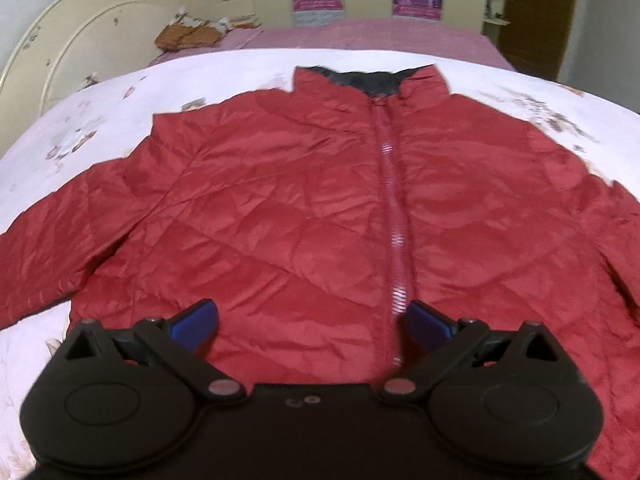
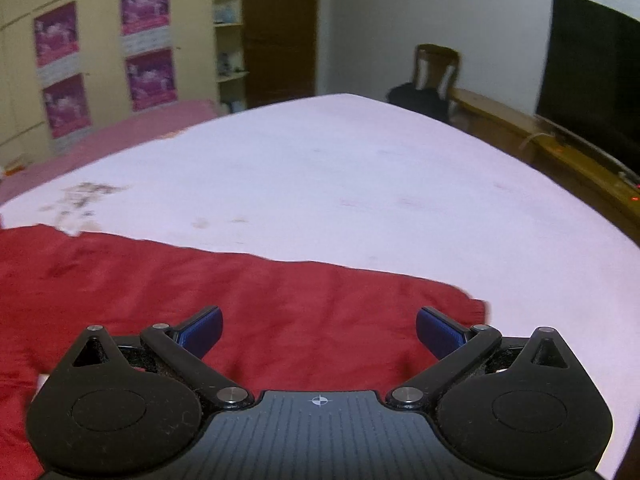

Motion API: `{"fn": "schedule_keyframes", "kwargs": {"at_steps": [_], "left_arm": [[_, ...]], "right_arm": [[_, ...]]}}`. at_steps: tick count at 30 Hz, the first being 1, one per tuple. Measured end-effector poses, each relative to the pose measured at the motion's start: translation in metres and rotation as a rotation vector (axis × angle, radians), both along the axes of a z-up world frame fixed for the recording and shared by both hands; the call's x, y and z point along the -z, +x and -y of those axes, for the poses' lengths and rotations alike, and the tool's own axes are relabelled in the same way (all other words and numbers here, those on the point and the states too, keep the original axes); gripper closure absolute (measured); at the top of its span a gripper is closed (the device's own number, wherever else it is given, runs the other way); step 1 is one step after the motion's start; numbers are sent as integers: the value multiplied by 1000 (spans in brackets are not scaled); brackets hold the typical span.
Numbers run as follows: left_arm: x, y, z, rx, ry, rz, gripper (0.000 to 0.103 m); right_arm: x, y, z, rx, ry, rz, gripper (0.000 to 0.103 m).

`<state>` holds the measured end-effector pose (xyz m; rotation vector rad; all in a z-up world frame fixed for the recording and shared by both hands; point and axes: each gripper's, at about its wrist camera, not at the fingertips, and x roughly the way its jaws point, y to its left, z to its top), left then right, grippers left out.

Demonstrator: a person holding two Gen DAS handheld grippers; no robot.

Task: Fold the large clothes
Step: 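Reach the right tool toward the elastic cuff of a jacket sleeve, then close the right gripper on the sleeve cuff and lift it, then carry the sleeve across the jacket body and open the right gripper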

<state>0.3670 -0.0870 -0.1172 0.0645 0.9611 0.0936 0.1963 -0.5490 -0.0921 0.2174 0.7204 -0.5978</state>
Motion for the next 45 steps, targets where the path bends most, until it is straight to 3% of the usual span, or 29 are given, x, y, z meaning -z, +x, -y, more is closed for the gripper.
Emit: {"fn": "schedule_keyframes", "kwargs": {"at_steps": [9, 10, 12, 15, 17, 21, 22, 25, 34, 41, 45], "left_arm": [[5, 10, -8, -21, -5, 11, 3], [6, 11, -8, -20, -6, 12, 3], [7, 11, -7, -13, -5, 13, 3], [6, 12, -8, -4, -9, 19, 6], [5, 11, -8, 2, -16, 26, 11], [1, 10, -11, 12, -29, 27, 18], [0, 9, -13, 13, -29, 27, 20], [-6, 8, -19, 10, -32, 29, 22], [-33, -7, -54, 12, -52, 87, 23], [-42, -19, -107, 6, -96, 106, 23], [-44, -22, -141, -15, -120, 111, 23]], "right_arm": [[25, -24, 57, 169, -1, -62, 1], [27, -27, 60, 175, 10, -67, 8], [31, -32, 67, 177, 57, -75, 38], [29, -39, 68, 186, 76, -58, 39], [28, -41, 66, 181, 84, -50, 46], [24, -44, 67, 160, 130, -24, 82], [20, -42, 64, 154, 133, -20, 86], [3, -40, 54, 135, 135, 22, 88], [-63, 19, -42, -145, 108, 155, 88], [-82, 77, -165, -390, 123, 192, 88], [-77, 111, -248, -525, 172, 190, 88]]}}
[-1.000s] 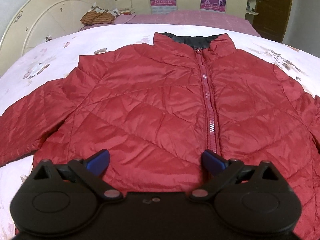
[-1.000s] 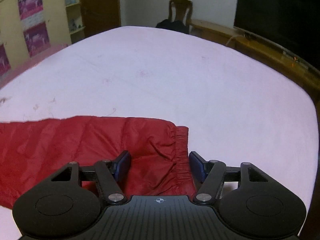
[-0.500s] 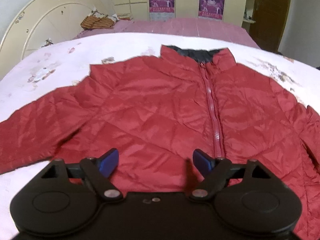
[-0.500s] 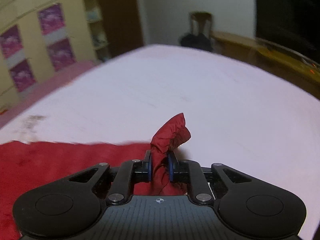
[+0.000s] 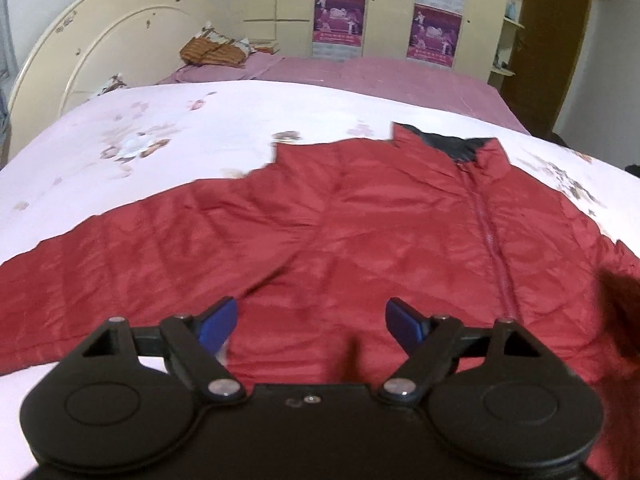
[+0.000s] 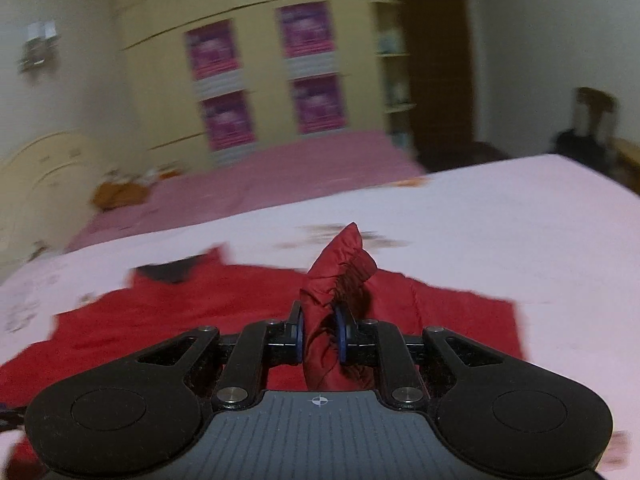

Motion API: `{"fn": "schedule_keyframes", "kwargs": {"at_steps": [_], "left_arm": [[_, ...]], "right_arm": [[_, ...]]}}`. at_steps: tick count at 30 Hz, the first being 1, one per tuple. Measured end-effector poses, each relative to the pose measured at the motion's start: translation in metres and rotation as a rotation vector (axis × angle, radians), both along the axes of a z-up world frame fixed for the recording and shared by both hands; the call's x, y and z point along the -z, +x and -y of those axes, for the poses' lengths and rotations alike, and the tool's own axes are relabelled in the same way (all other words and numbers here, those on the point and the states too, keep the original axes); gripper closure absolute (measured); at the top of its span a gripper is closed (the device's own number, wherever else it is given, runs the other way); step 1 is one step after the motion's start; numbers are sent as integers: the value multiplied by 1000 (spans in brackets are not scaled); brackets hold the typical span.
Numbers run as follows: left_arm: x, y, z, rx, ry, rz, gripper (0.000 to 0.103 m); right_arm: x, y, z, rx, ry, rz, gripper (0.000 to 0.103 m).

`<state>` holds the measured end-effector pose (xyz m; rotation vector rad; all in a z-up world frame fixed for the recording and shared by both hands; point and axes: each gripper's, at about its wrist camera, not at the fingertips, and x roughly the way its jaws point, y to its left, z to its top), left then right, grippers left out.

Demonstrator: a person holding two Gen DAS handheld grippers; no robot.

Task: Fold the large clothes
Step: 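Carry the sleeve across the jacket body and open the right gripper, then grasp the other sleeve's elastic cuff with the left gripper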

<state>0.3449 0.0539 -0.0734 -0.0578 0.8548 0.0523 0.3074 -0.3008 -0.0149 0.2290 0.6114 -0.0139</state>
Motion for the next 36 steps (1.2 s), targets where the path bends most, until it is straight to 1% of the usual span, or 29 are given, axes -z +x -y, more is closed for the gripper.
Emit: {"fn": "schedule_keyframes", "kwargs": {"at_steps": [4, 8, 10, 13, 15, 16, 17, 18, 19, 21, 25, 28, 30, 32, 33, 35, 36], "left_arm": [[-2, -1, -32, -12, -19, 5, 23], [-2, 1, -57, -11, -31, 7, 23], [-1, 2, -66, -5, -41, 6, 23], [1, 6, -71, 18, -56, 1, 23], [1, 9, -71, 36, -71, -4, 23], [2, 10, -70, 45, -84, -6, 23], [2, 12, -69, 52, -103, -14, 21], [3, 13, -68, 56, -122, -20, 19], [4, 16, -65, 64, -148, -27, 19], [5, 19, -58, 83, -182, -39, 17], [12, 28, -35, 107, -251, -59, 16], [21, 39, -14, 106, -265, -86, 16], [30, 46, -4, 95, -290, -103, 17], [39, 53, 6, 101, -296, -111, 27], [43, 55, 11, 105, -288, -112, 39], [45, 56, 18, 111, -272, -102, 49], [45, 55, 21, 118, -260, -87, 65]], "right_arm": [[16, 28, -75, -103, 22, -36, 88], [38, 43, -137, -172, 21, -83, 88], [49, 50, -159, -195, 31, -109, 88], [66, 49, -178, -217, 46, -148, 88], [74, 56, -187, -220, 56, -182, 87], [78, 56, -189, -221, 60, -193, 85], [80, 57, -190, -221, 68, -201, 79], [80, 57, -189, -217, 76, -202, 48], [77, 55, -186, -209, 77, -190, 20], [69, 50, -180, -196, 54, -143, 18], [56, 45, -150, -177, 40, -110, 18], [46, 35, -121, -141, -3, -78, 18], [43, 28, -101, -119, -43, -66, 18], [44, 23, -82, -95, -75, -62, 18], [45, 20, -73, -82, -89, -62, 19], [48, 17, -56, -54, -107, -62, 19], [50, 15, -47, -39, -116, -63, 19]]}}
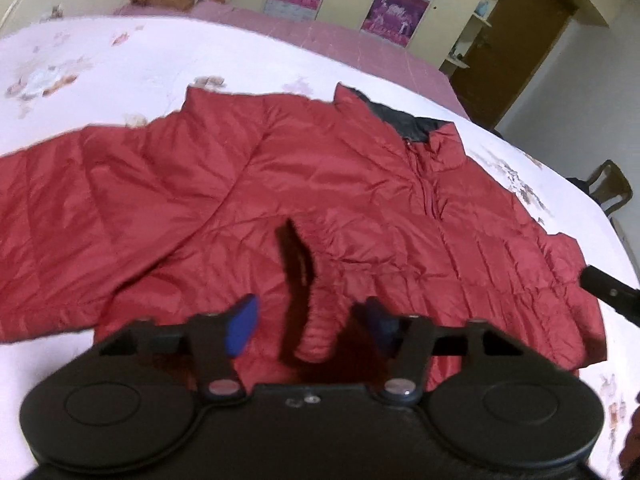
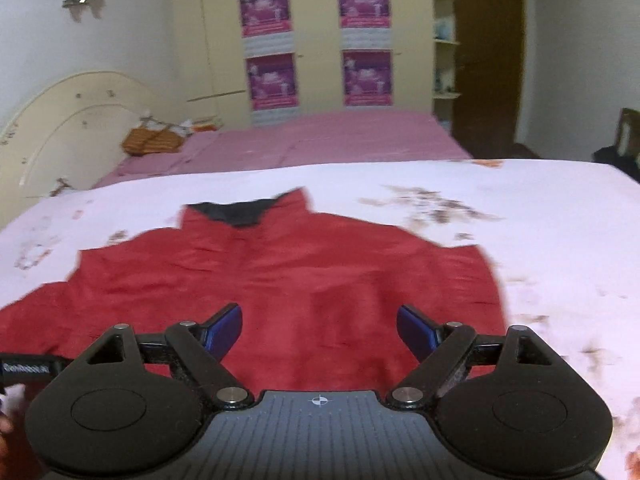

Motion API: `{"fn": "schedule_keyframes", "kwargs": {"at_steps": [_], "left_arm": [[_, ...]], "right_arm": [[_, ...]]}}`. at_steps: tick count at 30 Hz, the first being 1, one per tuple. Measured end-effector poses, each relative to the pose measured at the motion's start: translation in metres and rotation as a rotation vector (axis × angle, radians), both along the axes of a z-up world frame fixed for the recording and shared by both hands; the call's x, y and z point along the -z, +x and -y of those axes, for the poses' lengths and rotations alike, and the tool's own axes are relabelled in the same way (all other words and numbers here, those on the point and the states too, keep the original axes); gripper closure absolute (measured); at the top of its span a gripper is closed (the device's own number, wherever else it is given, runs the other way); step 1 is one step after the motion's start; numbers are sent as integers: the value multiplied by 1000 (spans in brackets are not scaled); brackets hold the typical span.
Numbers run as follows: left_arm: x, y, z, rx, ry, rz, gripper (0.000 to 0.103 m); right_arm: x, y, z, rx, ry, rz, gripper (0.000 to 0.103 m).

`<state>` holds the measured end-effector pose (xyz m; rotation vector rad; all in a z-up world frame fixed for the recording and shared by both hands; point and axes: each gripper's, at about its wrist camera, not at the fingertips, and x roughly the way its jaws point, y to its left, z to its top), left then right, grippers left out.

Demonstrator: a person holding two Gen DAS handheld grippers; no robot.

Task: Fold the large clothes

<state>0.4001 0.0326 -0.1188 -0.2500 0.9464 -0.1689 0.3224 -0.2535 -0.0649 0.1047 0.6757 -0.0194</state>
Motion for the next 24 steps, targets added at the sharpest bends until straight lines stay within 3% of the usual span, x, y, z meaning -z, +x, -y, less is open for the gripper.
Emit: {"fn": "schedule_keyframes", "kwargs": {"at_steps": [1, 4, 5, 6, 7, 9, 12, 16, 19, 21, 24], "left_arm": [[-1, 0, 3, 8, 4, 9, 84], [-6, -1, 6, 12, 15, 52, 93], [-11, -2, 5, 10, 21, 80, 94], [-18, -4, 2, 3, 29, 113, 94], [-25, -4, -1, -8, 40, 141, 95], [-35, -4, -13, -38, 60, 173, 95], [-27, 4, -29, -80, 100, 142, 95], [-5, 11, -27, -55, 142, 83, 94], [2, 13, -28, -60, 147, 71, 94], [4, 13, -28, -59, 149, 66, 92], [3, 12, -27, -57, 170, 62, 87]], "right_arm": [[2, -1, 7, 14, -8, 0, 19], [7, -4, 28, 64, -20, 3, 20], [8, -4, 34, 78, -23, 5, 26], [10, -4, 40, 84, -24, -1, 42], [11, -2, 43, 90, -26, -10, 45], [15, 1, 50, 94, -32, -25, 45], [26, 7, 55, 90, -39, -60, 45], [45, 15, 53, 79, -47, -122, 45], [64, 22, 54, 79, -105, -193, 45], [75, 22, 62, 82, -87, -219, 45], [71, 20, 65, 79, -74, -225, 45]]}}
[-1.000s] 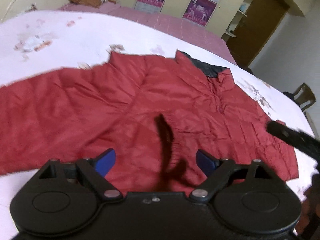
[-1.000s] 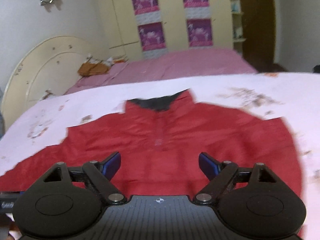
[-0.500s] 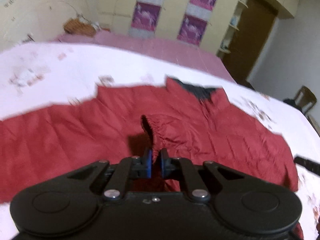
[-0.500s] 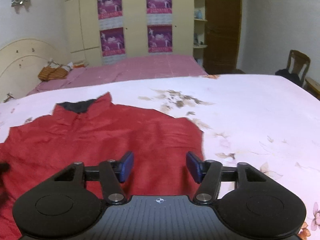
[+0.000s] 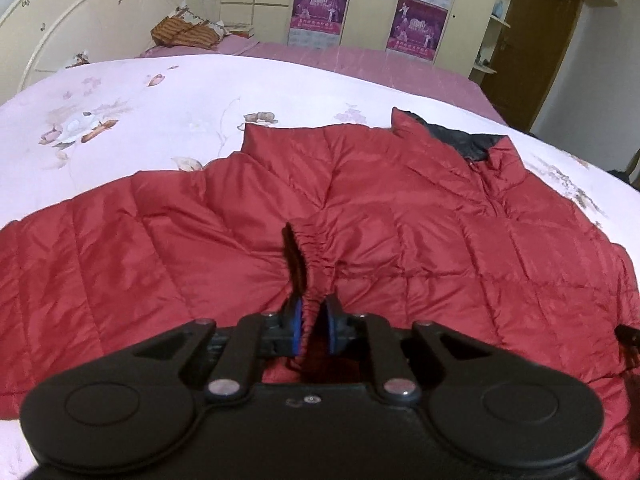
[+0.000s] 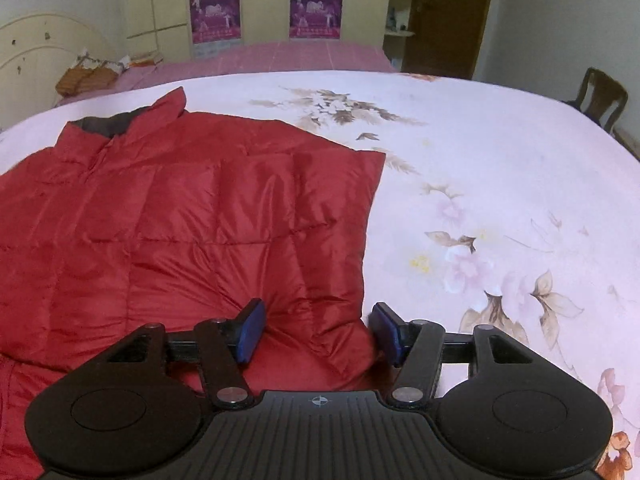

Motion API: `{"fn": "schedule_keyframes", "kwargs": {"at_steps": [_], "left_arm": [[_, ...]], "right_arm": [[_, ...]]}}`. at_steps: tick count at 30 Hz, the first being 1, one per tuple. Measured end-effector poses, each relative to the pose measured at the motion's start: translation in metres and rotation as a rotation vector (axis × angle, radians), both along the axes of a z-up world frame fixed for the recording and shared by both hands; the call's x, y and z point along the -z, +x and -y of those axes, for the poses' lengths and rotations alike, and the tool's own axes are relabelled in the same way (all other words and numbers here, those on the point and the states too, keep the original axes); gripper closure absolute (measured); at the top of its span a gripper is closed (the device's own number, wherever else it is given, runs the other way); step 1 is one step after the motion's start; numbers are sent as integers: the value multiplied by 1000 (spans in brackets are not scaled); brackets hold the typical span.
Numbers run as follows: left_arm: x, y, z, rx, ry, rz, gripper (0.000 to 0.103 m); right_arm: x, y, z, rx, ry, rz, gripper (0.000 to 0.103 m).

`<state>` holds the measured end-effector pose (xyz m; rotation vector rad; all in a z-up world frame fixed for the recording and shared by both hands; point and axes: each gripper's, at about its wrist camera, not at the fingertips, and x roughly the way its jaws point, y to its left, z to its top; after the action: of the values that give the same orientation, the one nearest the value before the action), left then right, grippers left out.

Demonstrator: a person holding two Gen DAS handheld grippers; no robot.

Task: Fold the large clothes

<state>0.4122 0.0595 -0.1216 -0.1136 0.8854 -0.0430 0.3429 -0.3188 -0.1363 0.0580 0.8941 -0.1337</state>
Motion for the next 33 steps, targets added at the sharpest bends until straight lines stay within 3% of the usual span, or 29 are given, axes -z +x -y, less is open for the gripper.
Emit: {"fn": "schedule_keyframes", "kwargs": {"at_steps": [2, 4, 5, 8, 13, 21, 22, 24, 26, 30, 33], "left_arm": [[-8, -5, 2, -8, 31, 18, 76], [-20, -13, 2, -35, 66, 68, 33], [-25, -17, 0, -52, 78, 106, 25], [-40, -26, 4, -30, 85, 185, 29], [-27, -14, 25, 79, 86, 163, 36], [10, 3, 26, 73, 118, 86, 39], [12, 4, 25, 71, 117, 83, 38], [14, 5, 24, 70, 115, 79, 38], [15, 5, 25, 72, 120, 78, 38], [16, 6, 26, 76, 124, 73, 35], [16, 8, 27, 76, 134, 70, 34]], "right_arm": [[-11, -3, 4, -6, 40, 35, 45], [-23, -4, 10, 6, 70, 76, 45], [-27, -2, 12, 7, 66, 91, 45], [-32, 13, 13, 1, 40, 104, 45], [-23, 44, 25, 54, 86, 84, 45], [-7, 75, 50, 117, 178, 65, 45], [-5, 77, 49, 108, 171, 65, 48], [-2, 82, 46, 75, 172, 55, 76], [-2, 84, 42, 66, 146, 58, 86], [8, 84, 49, 121, 98, 59, 88], [8, 85, 44, 86, 47, 52, 88]]}}
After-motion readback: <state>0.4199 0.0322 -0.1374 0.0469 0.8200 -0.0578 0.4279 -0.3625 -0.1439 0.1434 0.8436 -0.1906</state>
